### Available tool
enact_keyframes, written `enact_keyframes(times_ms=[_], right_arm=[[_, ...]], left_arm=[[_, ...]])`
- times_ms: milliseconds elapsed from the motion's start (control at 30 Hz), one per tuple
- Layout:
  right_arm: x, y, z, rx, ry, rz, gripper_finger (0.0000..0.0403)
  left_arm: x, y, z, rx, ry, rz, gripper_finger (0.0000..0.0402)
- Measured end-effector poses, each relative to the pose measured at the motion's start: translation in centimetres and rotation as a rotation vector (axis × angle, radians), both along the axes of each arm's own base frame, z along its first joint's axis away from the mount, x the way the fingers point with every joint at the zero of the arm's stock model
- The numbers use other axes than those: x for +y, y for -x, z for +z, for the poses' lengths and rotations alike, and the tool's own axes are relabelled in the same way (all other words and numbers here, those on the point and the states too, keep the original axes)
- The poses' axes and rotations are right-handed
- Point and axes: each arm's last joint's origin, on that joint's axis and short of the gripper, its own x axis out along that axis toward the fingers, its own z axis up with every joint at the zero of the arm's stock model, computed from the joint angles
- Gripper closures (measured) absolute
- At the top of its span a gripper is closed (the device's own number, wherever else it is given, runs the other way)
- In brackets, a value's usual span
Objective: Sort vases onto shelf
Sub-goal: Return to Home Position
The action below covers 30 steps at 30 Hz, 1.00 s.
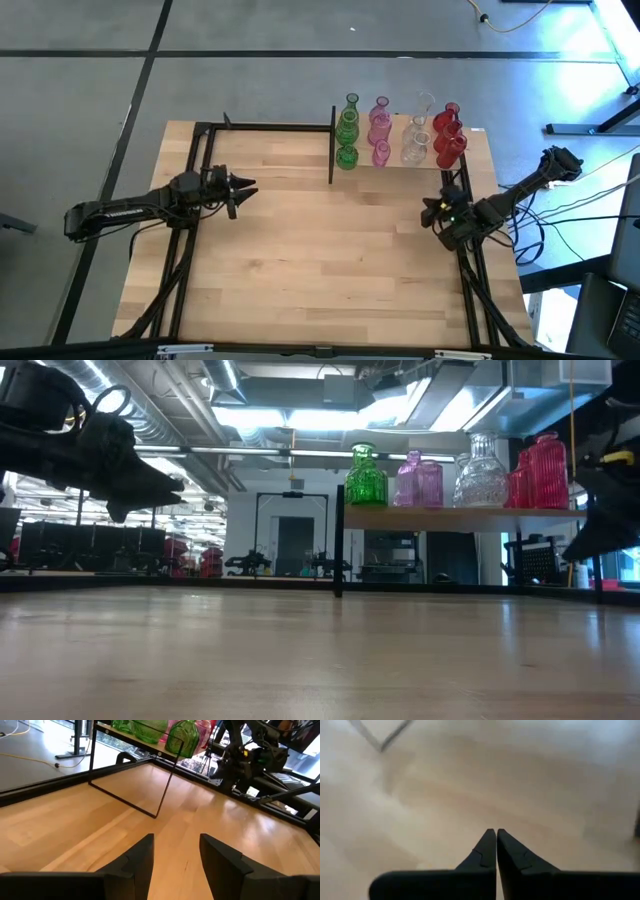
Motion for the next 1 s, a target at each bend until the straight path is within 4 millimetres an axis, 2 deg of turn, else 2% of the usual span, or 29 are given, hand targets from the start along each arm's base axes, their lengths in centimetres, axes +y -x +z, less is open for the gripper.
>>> enact_keyframes(times_ms=[167,767,1000], right_arm=[[0.44,-0.31,-0.12,0.068,-0.056,0.088,0.0403],[0.51,-0.33,-0.15,0.087,-0.062,0.110,0.0403],[0.38,-0.07,0.60,-0.022,-0.141,0.155,0.0403]], left_arm=[[0.00,0.00,0.00,0.000,0.000,0.001,0.0250],[0.00,0.00,0.00,0.000,0.000,0.002,0.0250],[0.01,0.00,0.00,0.000,0.000,0.002,0.0250]])
